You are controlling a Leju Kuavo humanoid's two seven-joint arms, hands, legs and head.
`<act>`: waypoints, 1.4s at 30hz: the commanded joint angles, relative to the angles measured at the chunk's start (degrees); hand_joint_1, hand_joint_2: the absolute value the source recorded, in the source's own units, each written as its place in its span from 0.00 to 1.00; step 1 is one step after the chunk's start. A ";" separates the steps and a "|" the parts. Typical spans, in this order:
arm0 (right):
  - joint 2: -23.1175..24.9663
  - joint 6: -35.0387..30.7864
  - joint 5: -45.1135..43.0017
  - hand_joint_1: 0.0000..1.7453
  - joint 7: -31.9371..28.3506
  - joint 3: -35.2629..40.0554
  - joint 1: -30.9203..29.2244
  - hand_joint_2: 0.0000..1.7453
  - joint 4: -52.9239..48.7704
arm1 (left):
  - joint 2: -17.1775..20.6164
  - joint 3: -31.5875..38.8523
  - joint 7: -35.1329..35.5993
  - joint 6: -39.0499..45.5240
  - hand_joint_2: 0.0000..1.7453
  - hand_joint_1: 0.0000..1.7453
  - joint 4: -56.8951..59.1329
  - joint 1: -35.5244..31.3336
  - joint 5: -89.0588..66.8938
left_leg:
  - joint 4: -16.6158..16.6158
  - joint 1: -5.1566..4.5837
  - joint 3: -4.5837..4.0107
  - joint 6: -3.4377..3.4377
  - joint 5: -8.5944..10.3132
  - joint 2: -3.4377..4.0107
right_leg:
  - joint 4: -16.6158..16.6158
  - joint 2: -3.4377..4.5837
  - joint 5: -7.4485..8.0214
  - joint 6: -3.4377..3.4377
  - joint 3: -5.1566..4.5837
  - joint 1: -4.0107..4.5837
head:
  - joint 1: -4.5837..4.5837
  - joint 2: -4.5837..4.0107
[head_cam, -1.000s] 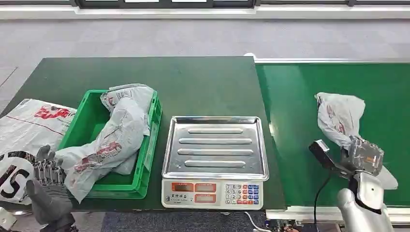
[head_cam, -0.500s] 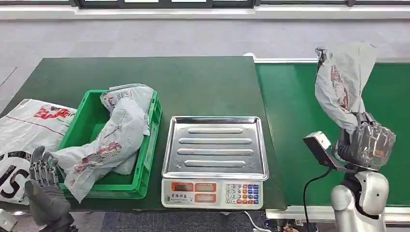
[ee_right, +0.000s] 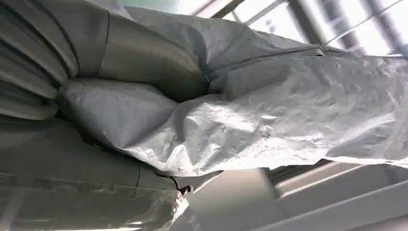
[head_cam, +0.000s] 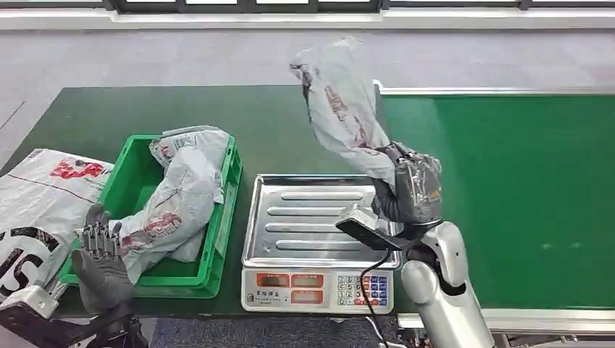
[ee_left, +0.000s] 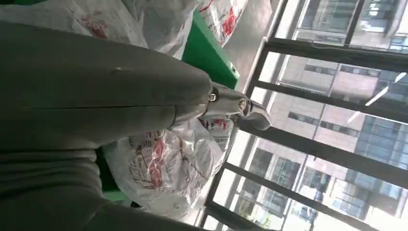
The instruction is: Moved the parcel from conveyor to table for the left to box.
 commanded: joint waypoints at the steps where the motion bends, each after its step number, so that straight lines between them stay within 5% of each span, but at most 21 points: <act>1: 3.93 1.28 1.05 1.00 1.86 7.49 -2.62 1.00 9.08 | 3.06 -3.46 -0.22 0.23 0.00 0.00 5.36 -2.04 0.85 | -0.13 -0.01 0.15 -0.02 0.01 0.18 | -0.10 0.08 0.03 -0.05 0.10 0.01 | 0.00 0.00; 11: 3.75 7.55 10.48 1.00 14.09 7.38 -3.28 1.00 13.19 | 3.06 -3.13 1.05 0.33 0.00 0.00 5.03 -4.32 0.88 | -0.08 0.01 0.04 -0.02 0.03 0.11 | -0.09 0.00 0.05 -0.03 0.02 0.02 | -0.02 0.00; 15: 3.59 7.57 10.47 1.00 14.09 7.35 -3.05 1.00 13.22 | 3.00 -3.17 1.16 0.37 0.00 0.00 5.01 -4.51 0.83 | -0.09 0.00 0.04 0.00 0.04 0.11 | -0.10 -0.02 0.05 -0.03 0.03 0.01 | 0.00 0.00; 16: 3.71 7.88 11.70 0.00 16.33 6.79 -2.72 1.00 12.68 | 2.95 -3.12 1.50 0.45 0.00 0.00 5.09 -4.64 0.61 | -0.15 0.01 0.06 -0.01 0.06 0.16 | -0.17 -0.01 0.09 -0.04 0.05 0.03 | 0.00 0.00; 21: 2.42 6.15 14.46 0.00 18.56 5.88 -0.66 1.00 10.53 | 2.71 -3.10 1.81 0.63 0.00 0.00 5.19 -4.96 0.24 | -0.10 -0.01 0.07 -0.01 0.04 -0.01 | -0.10 -0.15 0.01 -0.03 0.07 0.01 | 0.00 0.00; 22: 2.26 5.87 14.33 0.00 18.47 5.71 -0.09 0.00 9.38 | 2.70 -3.11 1.80 0.66 0.00 0.00 4.99 -4.84 0.22 | -0.16 0.01 0.08 -0.02 0.07 -0.01 | -0.18 -0.19 0.04 -0.04 0.10 0.03 | 0.00 0.00; 42: 1.57 6.47 7.11 0.00 11.94 4.14 4.50 0.00 1.19 | 2.59 -2.64 0.61 0.92 0.00 0.00 4.37 -4.11 -1.06 | -0.03 -0.01 -0.02 -0.02 0.00 0.06 | -0.04 -0.05 0.01 -0.02 -0.07 0.01 | 0.00 0.00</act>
